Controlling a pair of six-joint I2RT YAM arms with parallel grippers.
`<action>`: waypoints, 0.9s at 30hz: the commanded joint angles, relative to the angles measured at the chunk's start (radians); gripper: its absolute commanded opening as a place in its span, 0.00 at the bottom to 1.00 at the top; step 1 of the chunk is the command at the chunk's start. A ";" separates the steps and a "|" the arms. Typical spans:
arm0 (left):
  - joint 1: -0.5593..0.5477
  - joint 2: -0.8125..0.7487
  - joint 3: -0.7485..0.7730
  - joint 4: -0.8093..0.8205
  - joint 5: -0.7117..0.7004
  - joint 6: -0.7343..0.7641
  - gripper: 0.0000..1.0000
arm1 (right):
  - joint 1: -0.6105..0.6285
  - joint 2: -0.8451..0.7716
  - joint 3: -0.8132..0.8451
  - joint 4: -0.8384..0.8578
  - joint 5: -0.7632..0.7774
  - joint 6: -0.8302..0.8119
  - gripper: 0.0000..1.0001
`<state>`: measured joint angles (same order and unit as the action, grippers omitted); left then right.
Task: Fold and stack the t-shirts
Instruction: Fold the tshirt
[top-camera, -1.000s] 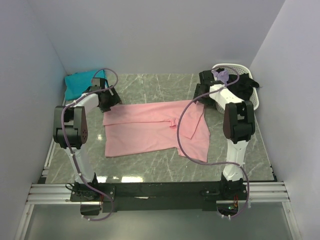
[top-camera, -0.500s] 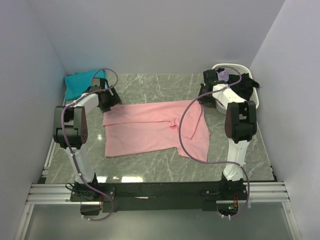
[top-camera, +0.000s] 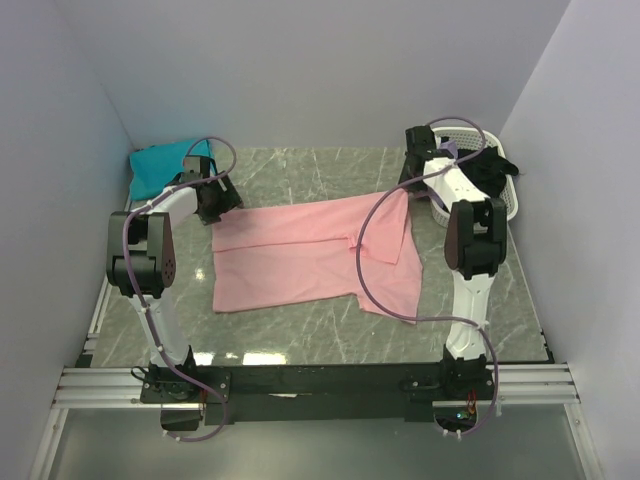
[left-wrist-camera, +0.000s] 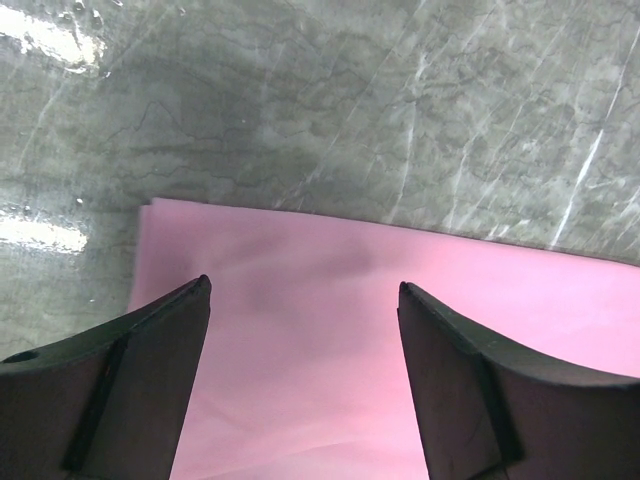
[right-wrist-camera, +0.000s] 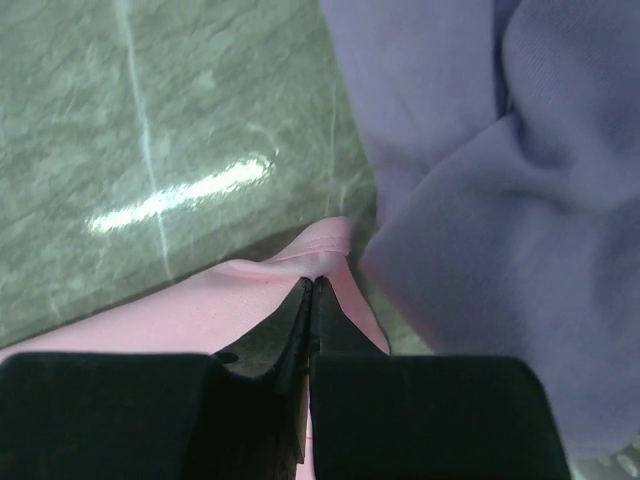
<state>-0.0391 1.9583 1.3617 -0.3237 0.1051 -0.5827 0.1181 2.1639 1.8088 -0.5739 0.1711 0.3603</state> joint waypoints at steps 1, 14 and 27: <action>-0.004 0.005 0.014 -0.005 -0.027 0.027 0.81 | -0.005 0.065 0.102 -0.033 0.097 -0.007 0.00; -0.013 -0.117 -0.055 0.041 -0.022 0.004 0.82 | 0.020 0.004 0.074 0.000 0.195 -0.034 0.76; -0.117 -0.231 -0.122 0.127 0.196 -0.043 0.80 | 0.075 -0.255 -0.202 -0.023 -0.115 -0.032 0.85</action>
<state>-0.0879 1.7191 1.2663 -0.2230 0.2226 -0.6044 0.1635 1.9354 1.6928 -0.5571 0.1345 0.3199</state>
